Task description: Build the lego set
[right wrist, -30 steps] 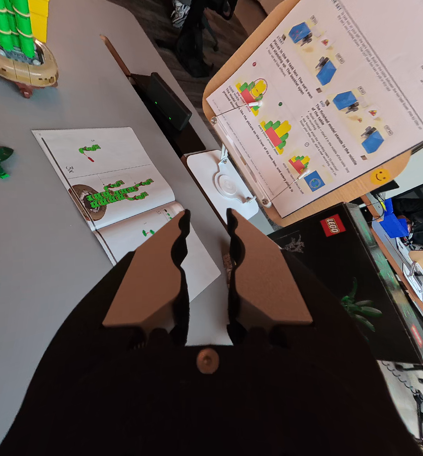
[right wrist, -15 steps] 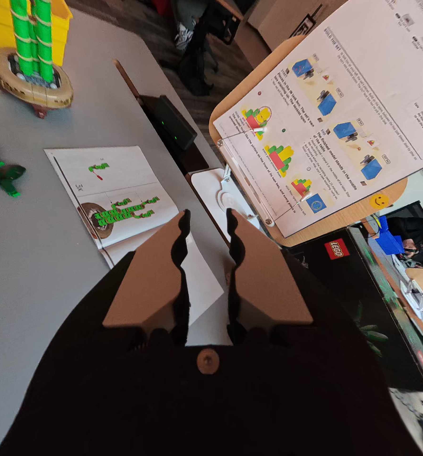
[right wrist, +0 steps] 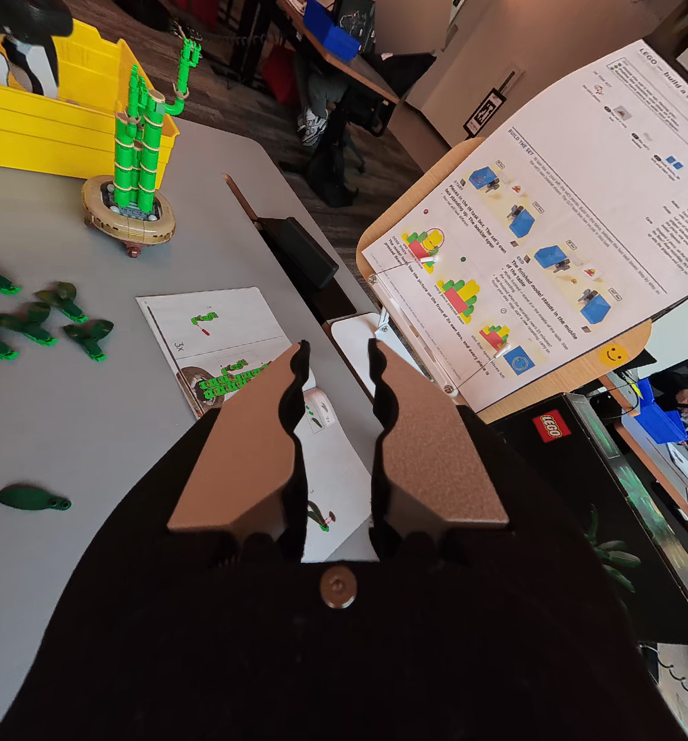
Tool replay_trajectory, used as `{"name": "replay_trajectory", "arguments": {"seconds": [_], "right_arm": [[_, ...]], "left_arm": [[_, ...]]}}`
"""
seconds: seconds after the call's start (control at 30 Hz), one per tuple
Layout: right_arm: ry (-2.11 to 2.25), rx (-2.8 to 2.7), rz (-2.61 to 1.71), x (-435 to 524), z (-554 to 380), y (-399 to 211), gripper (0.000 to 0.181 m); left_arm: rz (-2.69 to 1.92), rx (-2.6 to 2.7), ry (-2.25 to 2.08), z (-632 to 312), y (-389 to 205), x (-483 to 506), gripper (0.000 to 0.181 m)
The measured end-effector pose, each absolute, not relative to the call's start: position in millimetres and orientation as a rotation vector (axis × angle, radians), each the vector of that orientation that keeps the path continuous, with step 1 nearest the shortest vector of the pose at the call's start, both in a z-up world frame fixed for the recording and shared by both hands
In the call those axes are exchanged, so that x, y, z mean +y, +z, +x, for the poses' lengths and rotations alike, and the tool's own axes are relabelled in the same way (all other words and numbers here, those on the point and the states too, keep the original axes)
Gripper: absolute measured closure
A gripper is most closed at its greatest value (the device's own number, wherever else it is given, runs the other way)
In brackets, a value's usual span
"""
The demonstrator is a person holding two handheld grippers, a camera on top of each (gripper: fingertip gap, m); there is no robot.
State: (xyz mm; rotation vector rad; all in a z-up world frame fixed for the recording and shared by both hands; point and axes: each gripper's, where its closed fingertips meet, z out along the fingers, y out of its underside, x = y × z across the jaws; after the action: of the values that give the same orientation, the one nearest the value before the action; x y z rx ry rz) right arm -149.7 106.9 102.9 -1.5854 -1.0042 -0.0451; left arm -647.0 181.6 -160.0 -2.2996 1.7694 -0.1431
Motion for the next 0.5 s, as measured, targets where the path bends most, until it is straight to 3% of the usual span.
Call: {"name": "replay_trajectory", "arguments": {"seconds": [0.13, 0.3, 0.5], "right_arm": [[-0.036, -1.019, -1.595, 107.3, -148.7, 99.3, 0.152], [-0.046, -1.020, -1.596, 105.3, -139.1, 98.5, 0.152], [-0.089, -1.008, -1.600, 102.0, -118.1, 102.1, 0.152]], "left_arm": [[-2.317, 1.760, -0.172, -643.7, -161.1, 180.1, 0.165], [-2.339, 1.666, -0.086, -651.7, -146.6, 178.6, 0.166], [-2.346, 1.159, 0.254, -680.0, -55.9, 153.4, 0.166]]}}
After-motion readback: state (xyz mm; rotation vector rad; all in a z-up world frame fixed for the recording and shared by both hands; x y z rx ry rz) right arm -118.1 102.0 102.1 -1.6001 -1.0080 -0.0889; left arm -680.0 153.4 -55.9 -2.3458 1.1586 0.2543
